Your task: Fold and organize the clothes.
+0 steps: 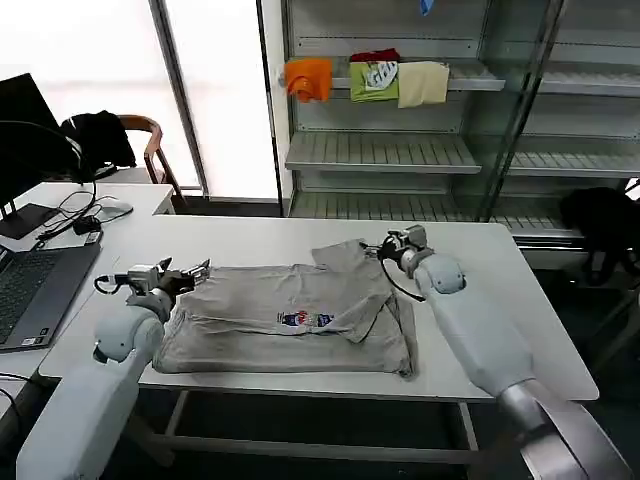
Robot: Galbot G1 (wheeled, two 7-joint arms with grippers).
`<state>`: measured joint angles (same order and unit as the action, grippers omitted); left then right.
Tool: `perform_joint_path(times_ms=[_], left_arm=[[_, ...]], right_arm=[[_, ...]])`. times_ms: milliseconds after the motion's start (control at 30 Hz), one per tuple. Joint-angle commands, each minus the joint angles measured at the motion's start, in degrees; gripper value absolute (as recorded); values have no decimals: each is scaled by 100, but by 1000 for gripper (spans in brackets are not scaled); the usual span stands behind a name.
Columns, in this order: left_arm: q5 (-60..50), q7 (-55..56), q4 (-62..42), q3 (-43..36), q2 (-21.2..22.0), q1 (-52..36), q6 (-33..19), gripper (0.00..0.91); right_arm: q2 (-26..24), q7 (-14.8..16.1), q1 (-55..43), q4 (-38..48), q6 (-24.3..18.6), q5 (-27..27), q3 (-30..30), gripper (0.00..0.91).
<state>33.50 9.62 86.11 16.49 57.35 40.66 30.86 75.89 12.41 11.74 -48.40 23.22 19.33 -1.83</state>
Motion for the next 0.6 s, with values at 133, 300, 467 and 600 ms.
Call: perform_joint_path(times_ms=[133,300,467,600], left_arm=[[-312,-483,-1502,-415,90,-903,238,907],[-404,-581,-1815,-492,209,-1088,239,907],[-577,-711,-2060,-517,275,-1215,240,907],[-586,-781,-2156,-475,258,-1238,241,907]], right_arm=[[621,337,-516,1275,-210,-559,-29,907],[764,301,-608,1538,-404,-654,-30,907],[822,257,-634,1683,-521,-743,-31,907],[905,230,-664,1847,-535,-823,34,907]])
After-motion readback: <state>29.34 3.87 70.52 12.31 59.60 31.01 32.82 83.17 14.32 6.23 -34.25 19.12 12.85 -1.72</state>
